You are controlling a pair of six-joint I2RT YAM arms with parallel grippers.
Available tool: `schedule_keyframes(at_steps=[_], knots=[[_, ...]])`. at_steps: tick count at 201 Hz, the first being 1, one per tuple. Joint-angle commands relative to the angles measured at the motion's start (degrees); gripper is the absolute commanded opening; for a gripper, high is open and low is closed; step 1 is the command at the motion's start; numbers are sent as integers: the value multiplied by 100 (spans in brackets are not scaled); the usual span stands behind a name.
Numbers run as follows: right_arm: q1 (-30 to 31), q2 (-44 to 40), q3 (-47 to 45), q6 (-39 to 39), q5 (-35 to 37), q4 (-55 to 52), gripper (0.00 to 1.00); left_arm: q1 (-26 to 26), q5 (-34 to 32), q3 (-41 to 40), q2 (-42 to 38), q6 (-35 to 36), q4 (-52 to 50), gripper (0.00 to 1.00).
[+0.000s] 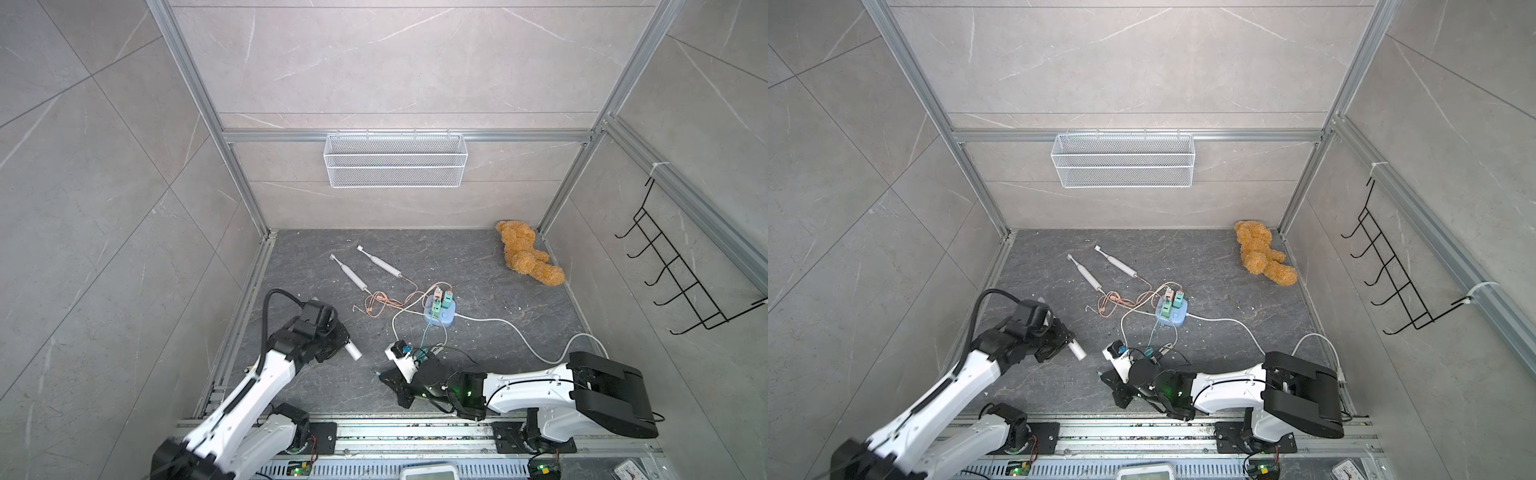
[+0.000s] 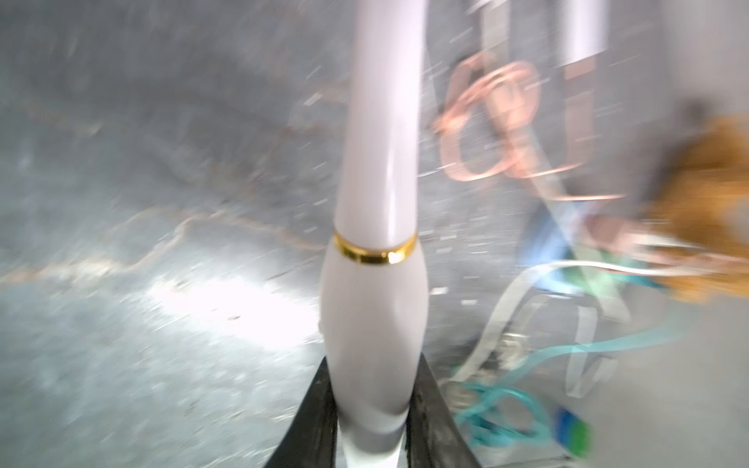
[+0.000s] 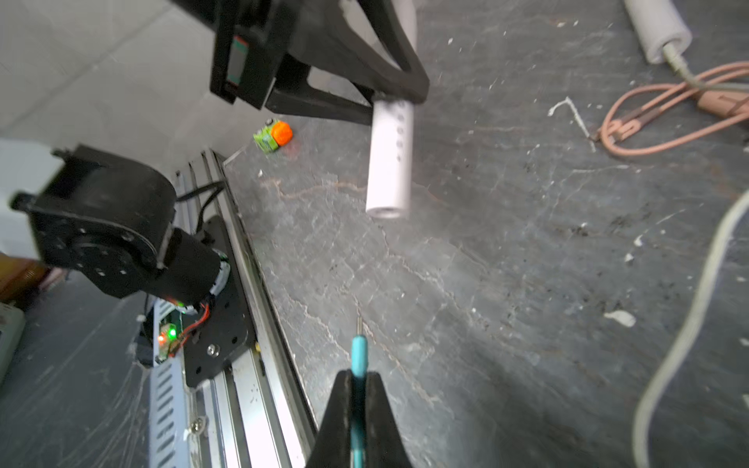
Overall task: Charge the electric toothbrush
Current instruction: Pick up the electric toothbrush from the center of the board, then insert the charging cable into the electric toothbrush.
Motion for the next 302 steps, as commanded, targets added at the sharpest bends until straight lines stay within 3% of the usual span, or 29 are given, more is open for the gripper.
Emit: schedule_keyframes(at_steps=[1, 31, 75, 90, 125, 151, 237, 302], knots=[[-415, -46, -263, 865, -642, 1241, 0, 37, 249, -429, -639, -531, 1062, 0], [-846, 165, -401, 1679, -957, 2438, 0, 46, 602, -828, -1182, -1134, 1722, 0], [-1178, 831, -408, 3107, -1096, 4088, 0, 47, 905, -1943, -1557, -2784, 3622, 0], [-1317, 900, -466, 3450, -1049, 4185, 0, 55, 768, -1906, -1790, -2804, 3493, 0], [-1341, 798, -442, 3431, -1108, 3793, 0, 55, 789, -1983, -1841, -3043, 3554, 0], [-1355, 835, -232, 3632, -1548, 3250, 0, 64, 795, -2097, -1800, -3155, 3645, 0], [-1457, 1191, -45, 3757, -2100, 3401, 0, 116, 1029, -1984, -1648, -2931, 3622, 0], [-1581, 1551, -17, 4073, -2105, 3792, 0, 116, 1135, -2076, -1708, -2881, 3711, 0]])
